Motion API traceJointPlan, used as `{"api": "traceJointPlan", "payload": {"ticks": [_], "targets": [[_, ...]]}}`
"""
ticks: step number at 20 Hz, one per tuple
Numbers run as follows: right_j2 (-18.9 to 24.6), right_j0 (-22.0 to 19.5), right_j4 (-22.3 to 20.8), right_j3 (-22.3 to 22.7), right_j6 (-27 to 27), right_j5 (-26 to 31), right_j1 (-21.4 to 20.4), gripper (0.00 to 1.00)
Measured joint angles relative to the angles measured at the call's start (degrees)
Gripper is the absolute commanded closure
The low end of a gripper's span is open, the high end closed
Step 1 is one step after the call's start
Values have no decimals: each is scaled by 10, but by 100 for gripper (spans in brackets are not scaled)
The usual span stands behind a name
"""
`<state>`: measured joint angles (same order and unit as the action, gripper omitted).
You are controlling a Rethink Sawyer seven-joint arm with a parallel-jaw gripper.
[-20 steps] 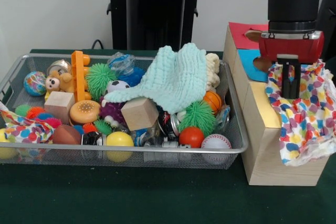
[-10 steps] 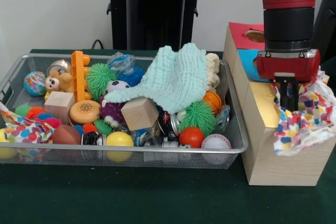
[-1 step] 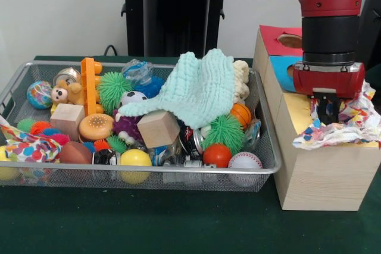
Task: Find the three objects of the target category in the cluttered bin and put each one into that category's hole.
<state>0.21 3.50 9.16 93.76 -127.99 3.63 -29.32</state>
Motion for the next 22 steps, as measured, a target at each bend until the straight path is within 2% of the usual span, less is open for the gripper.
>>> {"api": "traceJointPlan", "payload": {"ticks": [3, 4, 8, 14, 17, 22], "targets": [[-22, 18, 5, -17, 0, 20, 7, 100], [-40, 33, 7, -34, 0, 43, 14, 100], [-60, 49, 7, -57, 0, 72, 24, 100], [-108, 79, 7, -117, 0, 117, 65, 100], [-118, 85, 7, -129, 0, 137, 70, 100], [-134, 93, 7, -161, 0, 220, 72, 100]]}}
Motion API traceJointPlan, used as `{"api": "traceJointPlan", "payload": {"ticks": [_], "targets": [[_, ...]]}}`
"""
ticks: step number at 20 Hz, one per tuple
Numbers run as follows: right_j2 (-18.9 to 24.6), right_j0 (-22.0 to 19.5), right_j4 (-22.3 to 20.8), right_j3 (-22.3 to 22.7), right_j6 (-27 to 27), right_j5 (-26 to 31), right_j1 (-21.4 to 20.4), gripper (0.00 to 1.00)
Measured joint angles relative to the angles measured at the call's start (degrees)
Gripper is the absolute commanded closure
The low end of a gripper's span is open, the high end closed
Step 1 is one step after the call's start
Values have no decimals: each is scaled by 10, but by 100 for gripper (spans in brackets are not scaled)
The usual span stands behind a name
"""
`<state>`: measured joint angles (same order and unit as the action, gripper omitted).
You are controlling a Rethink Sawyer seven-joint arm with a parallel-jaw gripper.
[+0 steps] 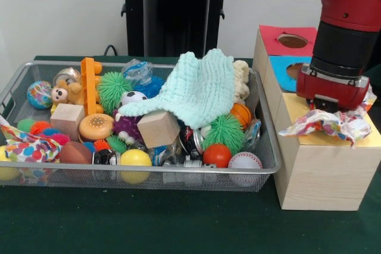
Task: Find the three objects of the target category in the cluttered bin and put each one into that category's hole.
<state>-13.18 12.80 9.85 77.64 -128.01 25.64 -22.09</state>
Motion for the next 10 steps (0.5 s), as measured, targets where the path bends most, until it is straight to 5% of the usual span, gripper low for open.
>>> {"api": "traceJointPlan", "payload": {"ticks": [10], "targets": [[-3, -5, 0, -22, 0, 132, -38, 100]]}}
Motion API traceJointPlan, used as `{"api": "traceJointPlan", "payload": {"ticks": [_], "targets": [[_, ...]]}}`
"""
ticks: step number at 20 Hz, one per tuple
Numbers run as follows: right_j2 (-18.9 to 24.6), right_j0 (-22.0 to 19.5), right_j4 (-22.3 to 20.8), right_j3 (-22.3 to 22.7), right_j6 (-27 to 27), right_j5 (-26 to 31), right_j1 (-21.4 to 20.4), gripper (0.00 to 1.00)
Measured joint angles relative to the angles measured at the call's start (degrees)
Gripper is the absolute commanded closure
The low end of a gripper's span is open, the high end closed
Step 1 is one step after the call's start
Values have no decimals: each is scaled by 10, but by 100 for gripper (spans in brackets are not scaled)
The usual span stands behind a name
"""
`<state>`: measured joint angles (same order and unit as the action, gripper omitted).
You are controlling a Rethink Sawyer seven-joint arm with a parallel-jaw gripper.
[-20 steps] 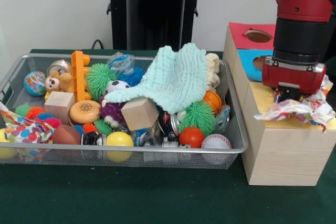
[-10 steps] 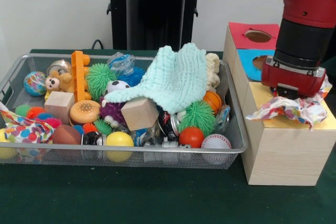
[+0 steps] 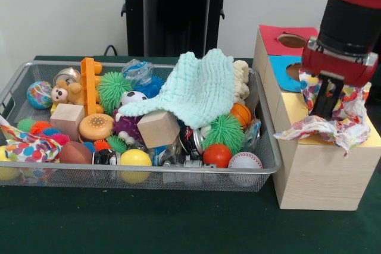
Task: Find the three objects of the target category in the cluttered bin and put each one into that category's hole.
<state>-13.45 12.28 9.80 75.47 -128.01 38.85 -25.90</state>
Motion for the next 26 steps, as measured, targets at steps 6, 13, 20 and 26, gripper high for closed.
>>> {"api": "traceJointPlan", "payload": {"ticks": [6, 13, 20, 26], "targets": [[0, -2, -2, 20, 0, 113, -56, 100], [1, -15, -2, 48, 0, 169, -97, 100], [16, -43, -4, 87, 0, -41, -104, 100], [43, -65, -4, 102, 0, -233, -98, 100]]}}
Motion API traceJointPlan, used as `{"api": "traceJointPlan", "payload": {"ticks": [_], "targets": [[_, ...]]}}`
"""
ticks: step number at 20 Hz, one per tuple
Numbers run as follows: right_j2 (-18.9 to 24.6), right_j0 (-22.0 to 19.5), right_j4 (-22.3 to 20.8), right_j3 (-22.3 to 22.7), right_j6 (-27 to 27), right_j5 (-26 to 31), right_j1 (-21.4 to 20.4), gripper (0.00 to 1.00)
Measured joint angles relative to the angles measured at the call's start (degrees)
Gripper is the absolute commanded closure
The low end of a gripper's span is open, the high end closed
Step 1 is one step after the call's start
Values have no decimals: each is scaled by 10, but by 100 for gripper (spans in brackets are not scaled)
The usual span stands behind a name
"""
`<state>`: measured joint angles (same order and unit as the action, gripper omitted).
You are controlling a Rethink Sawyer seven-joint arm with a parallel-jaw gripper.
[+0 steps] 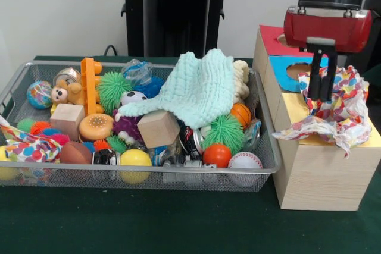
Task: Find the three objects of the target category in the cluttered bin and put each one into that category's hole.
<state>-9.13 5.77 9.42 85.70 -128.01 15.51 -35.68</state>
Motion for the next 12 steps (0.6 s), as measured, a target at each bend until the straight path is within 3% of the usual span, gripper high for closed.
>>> {"api": "traceJointPlan", "payload": {"ticks": [4, 12], "targets": [[9, 0, 2, 1, 0, -63, 3, 100], [9, 15, 4, -4, 0, -57, 7, 100]]}}
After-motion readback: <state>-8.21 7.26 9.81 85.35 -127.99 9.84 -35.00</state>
